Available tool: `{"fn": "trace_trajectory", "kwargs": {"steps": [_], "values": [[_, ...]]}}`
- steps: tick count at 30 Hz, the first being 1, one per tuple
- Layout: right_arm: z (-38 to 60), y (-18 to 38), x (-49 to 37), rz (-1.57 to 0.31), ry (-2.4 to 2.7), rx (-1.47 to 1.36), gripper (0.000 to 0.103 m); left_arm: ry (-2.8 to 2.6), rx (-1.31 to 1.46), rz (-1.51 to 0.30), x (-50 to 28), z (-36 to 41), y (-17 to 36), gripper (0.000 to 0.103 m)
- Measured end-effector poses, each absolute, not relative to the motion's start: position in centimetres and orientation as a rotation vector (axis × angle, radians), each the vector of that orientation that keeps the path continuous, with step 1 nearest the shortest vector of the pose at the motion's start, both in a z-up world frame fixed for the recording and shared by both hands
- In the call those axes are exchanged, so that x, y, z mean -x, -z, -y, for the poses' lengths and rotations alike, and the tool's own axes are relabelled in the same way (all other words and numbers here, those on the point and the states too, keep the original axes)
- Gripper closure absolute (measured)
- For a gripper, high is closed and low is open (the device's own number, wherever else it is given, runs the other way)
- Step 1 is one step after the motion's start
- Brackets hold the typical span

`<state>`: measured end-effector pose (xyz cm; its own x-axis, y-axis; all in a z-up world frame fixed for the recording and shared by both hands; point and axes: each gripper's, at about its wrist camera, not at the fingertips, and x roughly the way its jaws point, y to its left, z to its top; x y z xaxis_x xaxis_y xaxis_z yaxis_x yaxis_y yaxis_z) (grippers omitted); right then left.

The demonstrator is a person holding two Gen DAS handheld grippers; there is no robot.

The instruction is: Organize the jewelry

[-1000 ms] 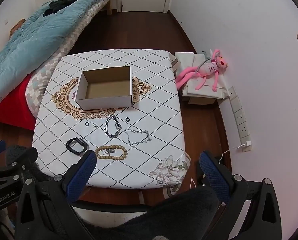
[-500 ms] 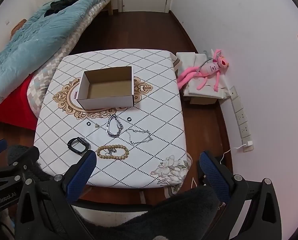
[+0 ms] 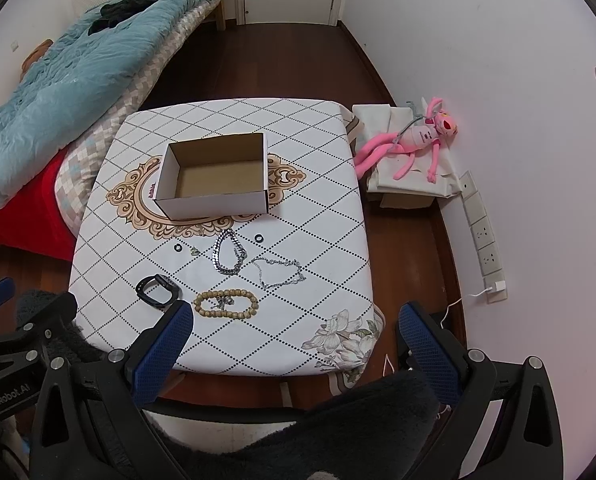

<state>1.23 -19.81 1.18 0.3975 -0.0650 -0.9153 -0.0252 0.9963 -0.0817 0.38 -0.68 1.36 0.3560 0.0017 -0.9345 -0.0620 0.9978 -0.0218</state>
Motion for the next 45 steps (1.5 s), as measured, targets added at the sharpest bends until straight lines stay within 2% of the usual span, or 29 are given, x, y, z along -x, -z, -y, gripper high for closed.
{"fn": "trace_trajectory", "kwargs": {"steps": [45], "values": [[19.92,-1.72,-1.05,-1.148,0.031,0.086,0.0,-0.029,0.061,-1.185,0.26,0.8,-1.66,0.0]]}}
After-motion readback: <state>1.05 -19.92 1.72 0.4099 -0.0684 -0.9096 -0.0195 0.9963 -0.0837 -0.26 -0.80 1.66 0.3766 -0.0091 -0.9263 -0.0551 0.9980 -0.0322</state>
